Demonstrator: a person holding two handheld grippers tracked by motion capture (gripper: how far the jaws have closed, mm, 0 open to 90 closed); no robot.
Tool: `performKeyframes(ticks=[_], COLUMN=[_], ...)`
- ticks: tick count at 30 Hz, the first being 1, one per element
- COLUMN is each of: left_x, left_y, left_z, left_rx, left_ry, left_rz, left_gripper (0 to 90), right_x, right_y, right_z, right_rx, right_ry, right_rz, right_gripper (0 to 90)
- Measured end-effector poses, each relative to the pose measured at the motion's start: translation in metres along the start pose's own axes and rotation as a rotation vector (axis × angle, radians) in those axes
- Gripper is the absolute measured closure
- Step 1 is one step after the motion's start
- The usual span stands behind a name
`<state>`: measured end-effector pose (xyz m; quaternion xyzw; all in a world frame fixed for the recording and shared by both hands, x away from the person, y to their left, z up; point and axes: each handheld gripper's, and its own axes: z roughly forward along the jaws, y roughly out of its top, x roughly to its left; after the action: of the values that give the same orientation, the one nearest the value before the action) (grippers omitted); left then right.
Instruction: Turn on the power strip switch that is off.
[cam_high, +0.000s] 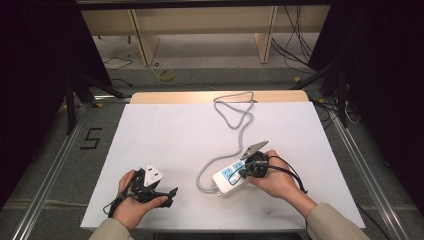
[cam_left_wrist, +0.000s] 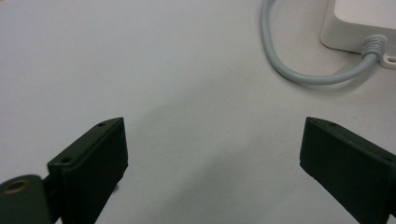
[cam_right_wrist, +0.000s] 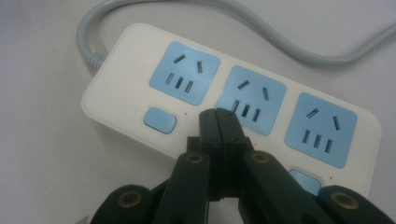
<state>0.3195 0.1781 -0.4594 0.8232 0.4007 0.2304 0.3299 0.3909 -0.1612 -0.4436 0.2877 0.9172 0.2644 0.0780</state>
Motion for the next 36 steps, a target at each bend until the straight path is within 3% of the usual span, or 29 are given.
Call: performKeyframes(ticks=[11,36], left_x=[-0.0001,-0.0013], left_y=[0.0002,0.0006], left_z=[0.0000,0.0002], left_rx=[0.001,0.000], left_ry=[0.001,0.002], left_rz=[0.002,0.002], left_gripper=[7.3,7.4], right_x=[-0.0024,-0.0039], right_y=[0.0006,0.0020], right_z=[-0.0030,-0.0012], right_rx=[0.005,0.030], right_ry=[-0.041,-0.028], right_rz=[-0.002,0.021], right_gripper=[90.0,90.0])
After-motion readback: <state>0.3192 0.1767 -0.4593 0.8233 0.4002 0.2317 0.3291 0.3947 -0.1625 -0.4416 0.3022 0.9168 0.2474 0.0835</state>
